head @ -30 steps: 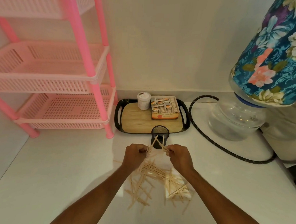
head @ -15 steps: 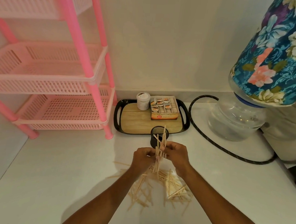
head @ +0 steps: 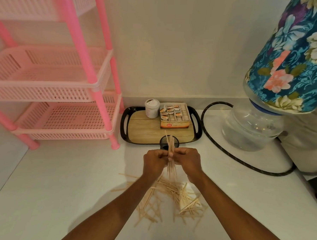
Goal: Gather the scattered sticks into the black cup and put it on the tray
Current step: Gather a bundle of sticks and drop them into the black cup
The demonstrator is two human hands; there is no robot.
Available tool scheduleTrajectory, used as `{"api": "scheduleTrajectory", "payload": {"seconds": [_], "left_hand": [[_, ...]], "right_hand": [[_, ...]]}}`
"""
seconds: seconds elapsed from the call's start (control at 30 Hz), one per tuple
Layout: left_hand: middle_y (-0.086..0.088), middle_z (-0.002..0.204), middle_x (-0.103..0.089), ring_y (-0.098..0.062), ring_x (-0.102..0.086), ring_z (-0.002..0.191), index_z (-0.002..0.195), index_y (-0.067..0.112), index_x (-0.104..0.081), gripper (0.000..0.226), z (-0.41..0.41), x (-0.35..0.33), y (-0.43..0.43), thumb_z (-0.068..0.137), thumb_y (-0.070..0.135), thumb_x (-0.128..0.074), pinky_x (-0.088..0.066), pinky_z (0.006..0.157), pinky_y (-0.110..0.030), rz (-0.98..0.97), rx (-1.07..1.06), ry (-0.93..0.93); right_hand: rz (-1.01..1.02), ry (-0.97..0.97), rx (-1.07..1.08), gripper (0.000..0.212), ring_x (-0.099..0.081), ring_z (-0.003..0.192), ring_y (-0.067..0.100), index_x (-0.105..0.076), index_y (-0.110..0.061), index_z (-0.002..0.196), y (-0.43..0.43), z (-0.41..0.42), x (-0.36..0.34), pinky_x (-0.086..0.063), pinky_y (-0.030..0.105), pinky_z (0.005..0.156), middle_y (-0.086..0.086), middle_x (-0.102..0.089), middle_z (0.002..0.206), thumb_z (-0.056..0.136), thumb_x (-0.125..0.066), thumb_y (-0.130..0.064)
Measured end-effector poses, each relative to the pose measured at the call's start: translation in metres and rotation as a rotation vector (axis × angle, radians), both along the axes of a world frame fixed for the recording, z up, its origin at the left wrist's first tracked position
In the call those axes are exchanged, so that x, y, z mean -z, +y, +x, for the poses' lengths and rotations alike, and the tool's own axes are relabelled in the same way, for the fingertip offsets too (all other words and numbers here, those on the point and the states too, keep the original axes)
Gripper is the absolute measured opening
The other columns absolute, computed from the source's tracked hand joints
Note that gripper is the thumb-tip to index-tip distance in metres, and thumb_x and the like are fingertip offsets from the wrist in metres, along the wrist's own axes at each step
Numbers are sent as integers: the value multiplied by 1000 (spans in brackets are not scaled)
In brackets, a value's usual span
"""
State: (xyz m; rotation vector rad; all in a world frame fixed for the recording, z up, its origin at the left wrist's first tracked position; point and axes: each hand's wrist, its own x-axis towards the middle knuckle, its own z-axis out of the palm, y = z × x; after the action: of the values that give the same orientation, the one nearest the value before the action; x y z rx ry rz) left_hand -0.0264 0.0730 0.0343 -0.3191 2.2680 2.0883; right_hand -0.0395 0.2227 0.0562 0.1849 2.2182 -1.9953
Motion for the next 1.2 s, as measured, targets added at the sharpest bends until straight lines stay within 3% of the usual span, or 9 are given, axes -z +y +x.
{"api": "scheduleTrajectory", "payload": {"seconds": [0.1, 0.23, 0.4, 0.67, 0.87, 1.2], "left_hand": [[-2, 81, -82, -23, -81, 78, 91, 22, -85, 14, -10, -9, -2, 84, 9, -84, -68, 79, -46, -83, 2, 72], [-3, 82, -82, -24, -80, 80, 91, 18, -85, 14, -27, -29, -1, 86, 6, -82, -68, 78, -45, -71, 7, 127], [4, 82, -82, -13, -78, 77, 98, 16, -85, 11, -53, -46, -1, 88, 13, -83, -64, 69, -25, -142, -36, 231], [-2, 86, -82, -22, -79, 81, 99, 14, -85, 11, -79, -59, 0, 88, 12, -82, -67, 79, -43, -202, -45, 278], [-4, 87, -82, -21, -79, 80, 101, 12, -84, 11, -89, -61, 0, 90, 15, -81, -67, 79, -44, -259, -17, 296], [-11, 97, -82, -24, -79, 92, 107, 6, -81, 22, -76, -25, -3, 86, 0, -81, -64, 90, -45, -254, 54, 61]], "right_hand": [[-81, 21, -36, 18, -80, 89, 28, -85, -18, 99, 2, -9, -9, -66, 32, 77, 7, -82, 92, 83, -85, -10], [-107, 95, -38, 17, -80, 90, 30, -84, -13, 102, 0, -25, -24, -66, 42, 83, 11, -82, 93, 86, -82, -8], [-54, 191, 36, 22, -79, 93, 23, -83, -14, 106, -8, -47, -39, -66, 44, 84, 4, -82, 97, 87, -78, -3], [-11, 249, 124, 18, -78, 97, 25, -84, -16, 106, -13, -67, -42, -64, 50, 88, 2, -82, 96, 89, -80, -10], [3, 245, 139, 17, -78, 92, 26, -84, -20, 102, -13, -79, -38, -64, 52, 86, 0, -82, 91, 88, -81, -12], [139, 128, 104, 19, -79, 89, 25, -82, -11, 106, -11, -67, 5, -64, 50, 86, 6, -82, 93, 89, -79, -5]]}}
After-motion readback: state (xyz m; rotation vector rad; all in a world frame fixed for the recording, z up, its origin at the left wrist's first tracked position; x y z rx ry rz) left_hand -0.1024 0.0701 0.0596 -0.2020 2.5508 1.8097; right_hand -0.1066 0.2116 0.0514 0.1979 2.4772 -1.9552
